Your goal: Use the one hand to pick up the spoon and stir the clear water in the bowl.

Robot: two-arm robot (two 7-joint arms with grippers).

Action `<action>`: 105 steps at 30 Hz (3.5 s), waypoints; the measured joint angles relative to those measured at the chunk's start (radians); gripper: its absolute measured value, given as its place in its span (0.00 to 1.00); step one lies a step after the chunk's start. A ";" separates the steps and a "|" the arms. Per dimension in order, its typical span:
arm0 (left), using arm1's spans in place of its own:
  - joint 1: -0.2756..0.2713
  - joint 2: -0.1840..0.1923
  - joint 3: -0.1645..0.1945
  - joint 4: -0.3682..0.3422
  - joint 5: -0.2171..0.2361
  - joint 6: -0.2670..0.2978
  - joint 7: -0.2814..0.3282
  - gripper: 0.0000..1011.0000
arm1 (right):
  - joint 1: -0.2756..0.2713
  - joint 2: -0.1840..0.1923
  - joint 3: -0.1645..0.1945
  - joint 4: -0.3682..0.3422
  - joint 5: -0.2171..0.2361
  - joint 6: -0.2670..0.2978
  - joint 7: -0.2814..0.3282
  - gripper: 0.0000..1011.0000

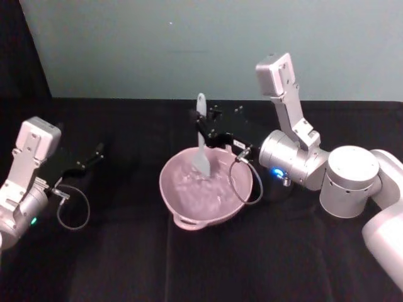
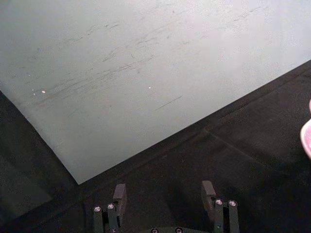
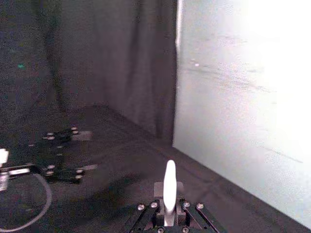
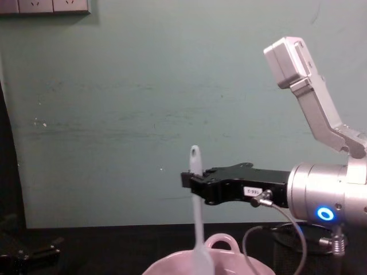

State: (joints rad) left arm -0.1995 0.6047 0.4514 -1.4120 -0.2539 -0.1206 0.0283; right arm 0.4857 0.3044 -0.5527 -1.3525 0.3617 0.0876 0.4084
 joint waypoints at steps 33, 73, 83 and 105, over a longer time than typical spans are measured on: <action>0.000 0.000 0.000 0.000 0.000 0.000 0.000 1.00 | -0.122 0.093 0.047 -0.240 0.113 0.193 0.074 0.13; 0.000 0.000 0.000 0.000 0.000 0.000 0.000 1.00 | -0.141 0.064 0.103 -0.190 -0.001 0.108 -0.013 0.13; 0.000 0.000 0.000 0.000 0.000 0.000 0.000 1.00 | -0.187 0.054 0.075 -0.253 0.083 0.159 0.023 0.13; 0.000 0.000 0.000 0.000 0.000 0.000 0.000 1.00 | -0.071 -0.121 0.054 0.028 -0.011 -0.059 -0.095 0.13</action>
State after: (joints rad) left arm -0.1995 0.6047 0.4514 -1.4120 -0.2539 -0.1205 0.0283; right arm 0.4151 0.1830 -0.4989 -1.3250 0.3511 0.0289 0.3139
